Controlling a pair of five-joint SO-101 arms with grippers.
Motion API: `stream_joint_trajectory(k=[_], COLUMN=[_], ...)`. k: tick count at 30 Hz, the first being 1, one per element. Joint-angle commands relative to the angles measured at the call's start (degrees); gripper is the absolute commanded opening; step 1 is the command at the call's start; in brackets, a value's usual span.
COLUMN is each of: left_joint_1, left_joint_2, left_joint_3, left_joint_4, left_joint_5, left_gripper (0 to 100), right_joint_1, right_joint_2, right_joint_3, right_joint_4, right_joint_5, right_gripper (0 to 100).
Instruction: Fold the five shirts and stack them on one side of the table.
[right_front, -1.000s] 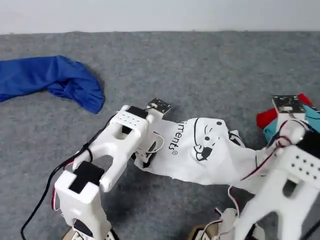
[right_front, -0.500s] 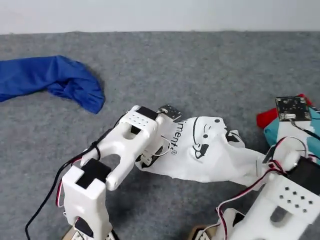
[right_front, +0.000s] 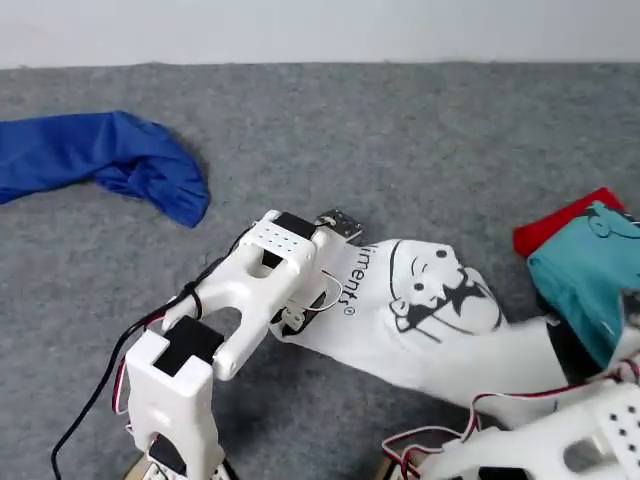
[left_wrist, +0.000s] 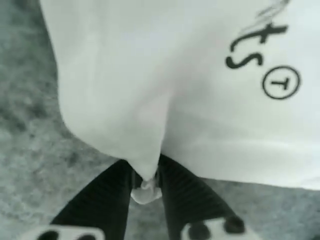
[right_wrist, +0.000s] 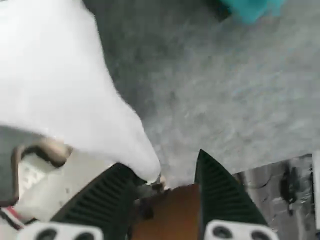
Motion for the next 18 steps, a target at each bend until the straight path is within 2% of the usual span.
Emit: stream_joint_trajectory(k=[1,5,9,13,15,18], left_joint_1=[-0.26,-0.26,-0.26,-0.26,-0.26,-0.26], left_joint_2=[2.02,2.02,2.02,2.02,2.02,2.02], left_joint_3=[1.01,1.01,0.92,0.92,0.92,0.92], left_joint_4=[-0.97,-0.97,-0.97,-0.97,-0.97,-0.97], left_joint_5=[-0.88,-0.88,-0.88,-0.88,-0.88,-0.88], left_gripper=[1,1,1,1,1,1], right_joint_1=[3.56,3.3,-3.03,-13.41,-21.32,-35.03], right_joint_2=[-1.45,-1.54,-1.54,-1.54,-1.54,-1.54], right_joint_3=[2.55,2.37,5.19,4.57,4.57,4.57], right_joint_4=[2.51,2.51,2.51,2.15,1.8,-0.22], right_joint_5=[3.25,3.25,2.64,-0.18,-2.9,-10.9], right_gripper=[16.5,16.5,16.5,16.5,16.5,16.5])
